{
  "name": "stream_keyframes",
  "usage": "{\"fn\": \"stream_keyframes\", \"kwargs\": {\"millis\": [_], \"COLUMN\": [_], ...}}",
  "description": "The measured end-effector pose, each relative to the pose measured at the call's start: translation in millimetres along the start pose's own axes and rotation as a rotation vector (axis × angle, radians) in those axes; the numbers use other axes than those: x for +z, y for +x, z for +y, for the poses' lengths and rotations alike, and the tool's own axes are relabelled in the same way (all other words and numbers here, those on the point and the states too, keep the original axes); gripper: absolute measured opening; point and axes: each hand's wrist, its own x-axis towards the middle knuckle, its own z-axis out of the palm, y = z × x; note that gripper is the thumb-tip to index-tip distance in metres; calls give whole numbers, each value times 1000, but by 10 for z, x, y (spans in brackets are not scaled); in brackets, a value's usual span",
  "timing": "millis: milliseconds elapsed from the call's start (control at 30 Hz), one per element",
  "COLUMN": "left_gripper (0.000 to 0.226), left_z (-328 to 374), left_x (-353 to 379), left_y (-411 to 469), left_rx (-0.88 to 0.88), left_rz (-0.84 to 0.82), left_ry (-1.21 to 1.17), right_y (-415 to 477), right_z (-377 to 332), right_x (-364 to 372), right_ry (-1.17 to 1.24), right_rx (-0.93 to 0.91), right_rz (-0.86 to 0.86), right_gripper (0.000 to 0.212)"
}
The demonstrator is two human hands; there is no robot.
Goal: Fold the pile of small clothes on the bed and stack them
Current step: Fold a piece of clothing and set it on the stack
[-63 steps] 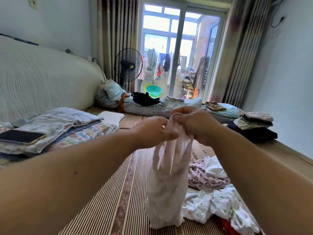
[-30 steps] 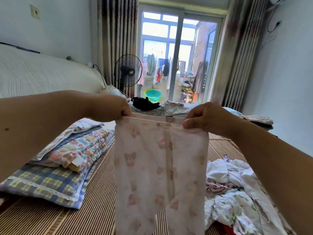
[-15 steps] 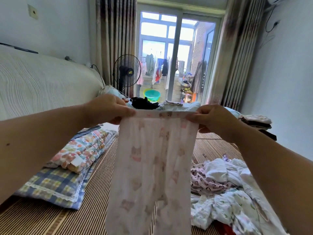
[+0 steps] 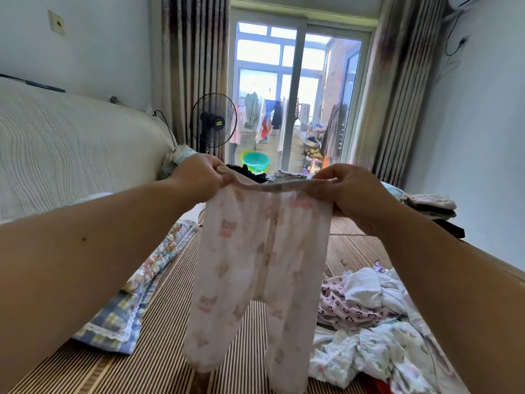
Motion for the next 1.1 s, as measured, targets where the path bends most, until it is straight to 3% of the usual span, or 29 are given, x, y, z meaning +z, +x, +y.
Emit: {"fn": "stream_keyframes", "kwargs": {"millis": [167, 267, 333, 400, 467, 533, 700, 767, 867, 933, 1000, 1100], "left_gripper": [12, 18, 21, 15, 7, 14, 35, 37, 35, 48, 49, 22], "left_z": [171, 347, 451, 497, 504, 486, 427, 434, 450, 418, 388, 344], "left_x": [-117, -104, -97, -67, -32, 7, 89, 86, -8, -53, -29, 53], "left_y": [2, -42, -108, -174, -233, -259, -210, -199, -206, -192, -187, -160], "left_rx": [90, -6, -63, -54, -49, -62, -118, -145, -130, -82, 10, 87], "left_rz": [51, -166, -397, -576, -654, -668, -672, -665, -818, -866, -737, -534], "left_ry": [-100, -569, -829, -867, -865, -886, -772, -739, -716, -463, -95, 18], "right_y": [-203, -239, -236, -210, -199, -193, -195, -188, -161, -144, -117, -23], "right_z": [-257, -366, -389, -389, -373, -331, -257, -225, -208, -211, -202, -128], "right_x": [-63, 55, 153, 227, 270, 280, 355, 376, 367, 340, 307, 286], "right_ry": [257, 391, 302, 107, 40, -8, -203, -227, -294, -246, -217, -287], "right_rx": [-135, -167, -235, -342, -374, -367, -271, -230, -182, -156, -143, -141], "right_rz": [-363, -534, -499, -358, -252, -177, -113, -109, -70, -54, -57, -30], "right_gripper": [22, 30, 37, 32, 29, 30, 52, 44, 31, 22, 19, 27]}}
